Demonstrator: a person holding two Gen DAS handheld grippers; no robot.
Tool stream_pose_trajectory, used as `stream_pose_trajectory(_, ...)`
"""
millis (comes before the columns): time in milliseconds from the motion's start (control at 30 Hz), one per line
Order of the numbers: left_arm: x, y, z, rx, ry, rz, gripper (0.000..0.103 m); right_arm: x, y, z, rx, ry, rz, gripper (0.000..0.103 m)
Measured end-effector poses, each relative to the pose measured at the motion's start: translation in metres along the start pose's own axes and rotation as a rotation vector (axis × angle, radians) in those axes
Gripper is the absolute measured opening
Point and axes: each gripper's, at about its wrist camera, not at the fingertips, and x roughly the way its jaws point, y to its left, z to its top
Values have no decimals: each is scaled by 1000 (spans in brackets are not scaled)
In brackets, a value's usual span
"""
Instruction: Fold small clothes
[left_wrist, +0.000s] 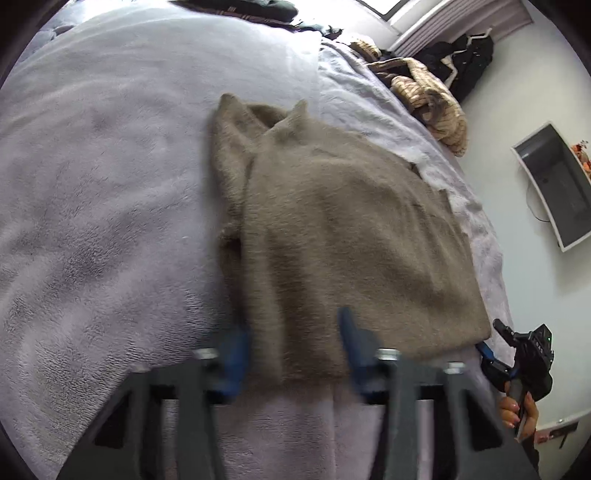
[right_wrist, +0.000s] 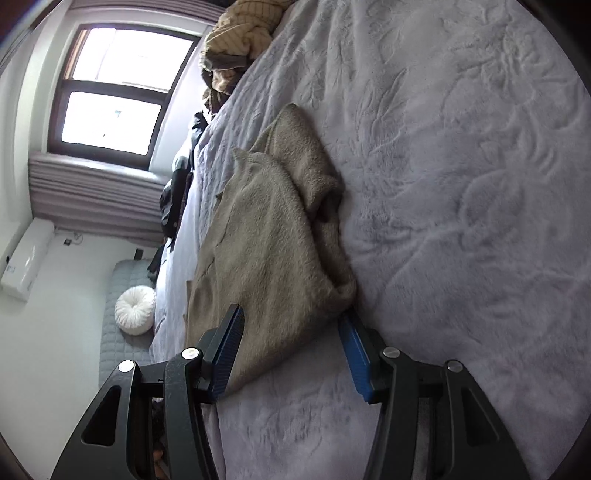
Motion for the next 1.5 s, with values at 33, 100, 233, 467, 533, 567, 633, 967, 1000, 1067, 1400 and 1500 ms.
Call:
stream_pose_trajectory(33,1,6,1,-24,11,16,9,6,3,1,-15,9,-11,33)
stream_pose_trajectory(100,-5,15,2,-69,12,-17,8,13,13,2,-61,32,-81,8)
stream_pose_trajectory(233,-28,4,-4,6,-36,-13,8,-6,39,5,-184,0,-76,8)
stream_pose_trajectory(467,-9,12,-27,73,1,93,7,2,21,6,-225,39,-215,8)
stream_pose_trajectory(533,-9,17,-34,78,-8,93,7,6,7,5,-182,52,-198,8)
stream_pose_trajectory(567,-11,16,-36,88,-12,100,7,4,5,5,-170,50,-186,8)
stream_pose_trajectory(633,-19,12,-38,104,-24,130,7,-1,8,7,-169,59,-189,8)
stream_pose_trajectory(967,-66,-13,-4,160,-175,114,7,-53,46,1,-274,-51,-206,10)
stream_pose_trajectory(1000,-64,-19,2,171,-182,126,7,-51,54,5,-291,-53,-195,10)
stream_pose_trajectory(1067,-52,-30,16,195,-192,131,7,-41,67,12,-318,-48,-185,10)
stream_pose_trajectory(1400,16,-15,43,116,-122,194,7,50,89,43,-391,33,-253,10)
stream_pose_trajectory(1500,17,-12,42,114,-130,176,7,63,64,54,-345,44,-276,3)
